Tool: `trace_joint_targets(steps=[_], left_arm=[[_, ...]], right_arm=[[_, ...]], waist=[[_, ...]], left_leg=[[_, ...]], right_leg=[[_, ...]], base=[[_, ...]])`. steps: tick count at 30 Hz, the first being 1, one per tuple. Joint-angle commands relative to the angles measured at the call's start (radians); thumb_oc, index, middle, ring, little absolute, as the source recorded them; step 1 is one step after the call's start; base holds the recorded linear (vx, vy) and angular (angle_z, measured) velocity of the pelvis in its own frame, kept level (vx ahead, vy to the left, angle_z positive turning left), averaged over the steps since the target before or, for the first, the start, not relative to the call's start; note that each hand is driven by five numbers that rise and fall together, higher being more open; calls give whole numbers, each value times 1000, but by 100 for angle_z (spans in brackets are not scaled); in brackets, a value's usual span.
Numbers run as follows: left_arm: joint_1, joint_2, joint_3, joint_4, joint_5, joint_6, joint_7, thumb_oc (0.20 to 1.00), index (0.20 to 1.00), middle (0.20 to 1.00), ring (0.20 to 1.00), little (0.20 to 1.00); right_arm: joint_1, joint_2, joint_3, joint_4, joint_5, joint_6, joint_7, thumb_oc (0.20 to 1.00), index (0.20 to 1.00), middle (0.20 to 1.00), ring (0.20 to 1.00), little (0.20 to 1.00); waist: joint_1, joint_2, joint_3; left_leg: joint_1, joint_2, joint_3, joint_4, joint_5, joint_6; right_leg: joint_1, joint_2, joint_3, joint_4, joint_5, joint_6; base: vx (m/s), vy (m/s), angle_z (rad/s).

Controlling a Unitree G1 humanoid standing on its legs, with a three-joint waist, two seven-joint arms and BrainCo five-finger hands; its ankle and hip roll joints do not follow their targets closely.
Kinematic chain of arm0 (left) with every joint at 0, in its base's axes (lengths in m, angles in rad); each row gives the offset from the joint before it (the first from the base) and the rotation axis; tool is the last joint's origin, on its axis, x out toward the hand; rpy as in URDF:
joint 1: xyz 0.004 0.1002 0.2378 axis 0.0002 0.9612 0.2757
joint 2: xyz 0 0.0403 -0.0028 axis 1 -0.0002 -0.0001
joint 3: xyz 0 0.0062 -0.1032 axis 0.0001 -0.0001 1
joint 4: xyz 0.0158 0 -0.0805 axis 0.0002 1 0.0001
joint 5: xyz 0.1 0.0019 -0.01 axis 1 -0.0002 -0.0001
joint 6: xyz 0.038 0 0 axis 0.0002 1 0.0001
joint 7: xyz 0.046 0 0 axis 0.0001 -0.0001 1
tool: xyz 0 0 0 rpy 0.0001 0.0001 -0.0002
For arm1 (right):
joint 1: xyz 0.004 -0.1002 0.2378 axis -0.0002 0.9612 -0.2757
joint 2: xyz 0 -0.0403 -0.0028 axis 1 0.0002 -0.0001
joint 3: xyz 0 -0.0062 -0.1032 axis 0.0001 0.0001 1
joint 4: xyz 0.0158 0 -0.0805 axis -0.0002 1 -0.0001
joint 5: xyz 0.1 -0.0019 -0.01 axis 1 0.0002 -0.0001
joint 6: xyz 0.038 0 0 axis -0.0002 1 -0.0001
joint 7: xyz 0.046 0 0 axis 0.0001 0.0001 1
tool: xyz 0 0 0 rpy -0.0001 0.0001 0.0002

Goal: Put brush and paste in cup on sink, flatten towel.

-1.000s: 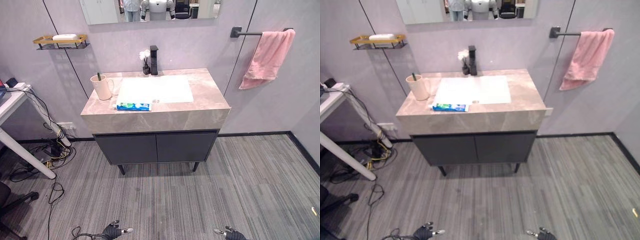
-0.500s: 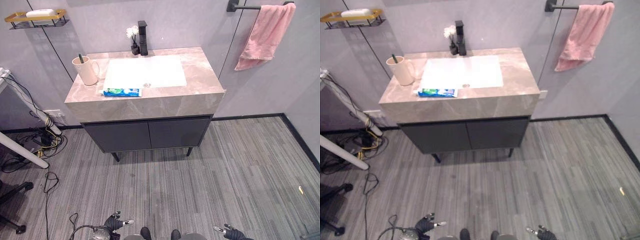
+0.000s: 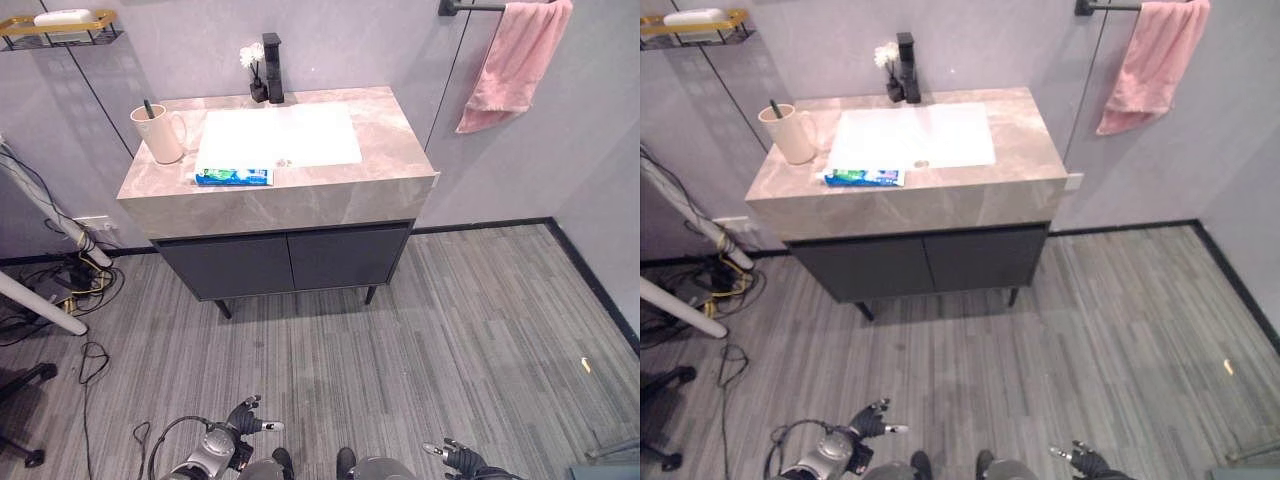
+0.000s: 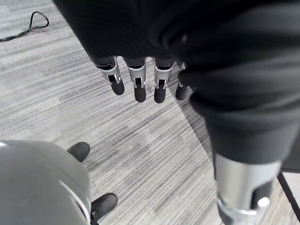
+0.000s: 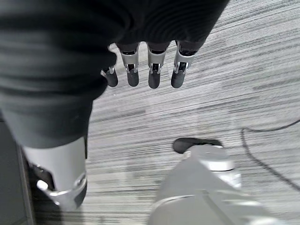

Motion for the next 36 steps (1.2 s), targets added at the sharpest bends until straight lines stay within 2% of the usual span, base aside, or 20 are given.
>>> trace_joint_targets(steps=[1, 2, 5, 7, 8, 13, 15, 17, 18, 20, 23, 25, 26, 27, 28, 30, 33, 34, 35, 36], left_arm=[[-23, -7, 31, -10, 18, -21, 37, 1000, 1000, 1000, 1000, 1000], [-22, -8, 31, -9, 14, -23, 42, 1000, 1000, 1000, 1000, 1000], [-23, -8, 33, -9, 9, -24, 47, 1000, 1000, 1000, 1000, 1000], [-22, -10, 37, -8, 3, -25, 50, 1000, 1000, 1000, 1000, 1000], [-20, -13, 43, -6, -3, -22, 54, 1000, 1000, 1000, 1000, 1000], [-1, -9, 71, 2, -19, -19, 51, 1000, 1000, 1000, 1000, 1000], [19, -1, 89, 18, -20, -20, 53, 1000, 1000, 1000, 1000, 1000], [25, 3, 92, 24, -19, -21, 53, 1000, 1000, 1000, 1000, 1000], [38, 21, 104, 20, -26, -24, 52, 1000, 1000, 1000, 1000, 1000], [44, 39, 121, 4, -61, -32, 46, 1000, 1000, 1000, 1000, 1000], [70, 72, 144, -100, -126, -62, 30, 1000, 1000, 1000, 1000, 1000], [132, 118, 170, -262, -171, -94, 6, 1000, 1000, 1000, 1000, 1000], [132, 118, 170, -262, -171, -94, 6, 1000, 1000, 1000, 1000, 1000], [153, 138, 171, -300, -167, -99, -4, 1000, 1000, 1000, 1000, 1000], [153, 137, 171, -300, -167, -99, -4, 1000, 1000, 1000, 1000, 1000], [142, 144, 150, -292, -150, -98, -6, 1000, 1000, 1000, 1000, 1000], [129, 149, 145, -289, -146, -95, -2, 1000, 1000, 1000, 1000, 1000], [133, 140, 141, -293, -134, -91, -7, 1000, 1000, 1000, 1000, 1000], [133, 140, 141, -293, -134, -91, -7, 1000, 1000, 1000, 1000, 1000], [126, 141, 145, -272, -125, -92, -1, 1000, 1000, 1000, 1000, 1000]], right_arm=[[-15, -46, 17, 10, -25, -29, -20, 1000, 1000, 1000, 1000, 1000], [-17, -47, 23, 13, -35, -31, -25, 1000, 1000, 1000, 1000, 1000], [-21, -50, 33, 9, -50, -32, -33, 1000, 1000, 1000, 1000, 1000], [-32, -57, 53, 14, -85, -34, -43, 1000, 1000, 1000, 1000, 1000], [-40, -61, 66, 11, -107, -34, -49, 1000, 1000, 1000, 1000, 1000], [-46, -59, 76, 10, -117, -25, -45, 1000, 1000, 1000, 1000, 1000], [-50, -46, 84, 20, -121, -22, -45, 1000, 1000, 1000, 1000, 1000], [-50, -40, 84, 21, -122, -22, -42, 1000, 1000, 1000, 1000, 1000], [-40, -33, 83, 9, -127, -22, -32, 1000, 1000, 1000, 1000, 1000], [-43, -41, 101, -21, -157, -29, -23, 1000, 1000, 1000, 1000, 1000], [-43, -62, 62, -103, -80, -47, -6, 1000, 1000, 1000, 1000, 1000], [-14, -89, 32, -235, -28, -77, 17, 1000, 1000, 1000, 1000, 1000], [-14, -89, 32, -235, -28, -77, 17, 1000, 1000, 1000, 1000, 1000], [-4, -113, 24, -314, -38, -84, 18, 1000, 1000, 1000, 1000, 1000], [-4, -113, 24, -314, -38, -84, 18, 1000, 1000, 1000, 1000, 1000], [-18, -120, 42, -363, -56, -80, 23, 1000, 1000, 1000, 1000, 1000], [-29, -122, 57, -394, -66, -78, 21, 1000, 1000, 1000, 1000, 1000], [-29, -125, 66, -429, -81, -79, 24, 1000, 1000, 1000, 1000, 1000], [-29, -126, 66, -429, -81, -79, 24, 1000, 1000, 1000, 1000, 1000], [-25, -122, 74, -442, -81, -78, 31, 1000, 1000, 1000, 1000, 1000]], waist=[[10, 9, -12], [22, 19, -9], [32, 23, 1], [40, 28, 6], [36, 35, 9], [45, 54, -19], [78, 56, -47], [87, 54, -59], [99, 44, -67], [119, 24, -65], [133, 2, -71], [138, -11, -69], [138, -11, -69], [130, -1, -65], [132, 1, -66], [114, 25, -55], [99, 47, -32], [78, 61, -23], [79, 63, -23], [74, 57, -18]], left_leg=[[-22, 27, -45, -113, 79, -6], [-43, 58, -62, -189, 155, -16], [-59, 90, -71, -272, 207, -24], [-105, 127, -86, -303, 216, -37], [-142, 169, -54, -303, 223, -55], [-149, 216, 20, -303, 230, -62], [-132, 194, -44, -303, 279, -68], [-129, 188, -54, -303, 287, -67], [-117, 155, -46, -303, 299, -55], [-171, 99, -55, -204, 263, -25], [-210, 41, -45, -130, 202, 14], [-213, -2, -28, -108, 163, 34], [-213, -2, -28, -108, 163, 34], [-155, -44, -29, -131, 125, 63], [-157, -40, -28, -131, 126, 62], [-70, -64, -35, -171, 96, 95], [-20, -64, -38, -195, 87, 116], [30, -70, -51, -213, 68, 122], [29, -68, -50, -212, 69, 122], [49, -76, -46, -218, 60, 122]], right_leg=[[60, 14, 8, -92, 124, 115], [80, 29, 19, -95, 110, 114], [103, 33, 35, -89, 89, 114], [124, 36, 52, -86, 72, 115], [142, 35, 64, -75, 55, 116], [203, 44, 100, -81, 10, 121], [258, 21, 145, -97, -24, 125], [270, 10, 156, -103, -27, 130], [296, -27, 170, -112, -30, 149], [285, -80, 169, -105, 2, 174], [250, -128, 172, -59, 100, 213], [232, -151, 173, 9, 220, 248], [232, -151, 173, 9, 220, 248], [184, -167, 160, 127, 361, 256], [181, -164, 162, 126, 363, 256], [125, -164, 148, 276, 469, 246], [43, -155, 125, 420, 490, 242], [-16, -130, 119, 445, 413, 233], [-18, -128, 119, 445, 415, 232], [-55, -129, 71, 422, 353, 220]], base=[[164, 57, 23], [162, 56, 5], [172, 59, -8], [232, 87, -30], [204, 86, -34], [276, 114, -26], [442, 233, -65], [400, 235, -92], [582, 389, -43], [392, 299, -7], [225, 204, -10], [181, 184, -11], [302, 293, -6], [199, 203, 8], [277, 282, 17], [262, 250, 29], [226, 228, 24], [207, 169, 22], [244, 147, 6], [158, 116, 7]])
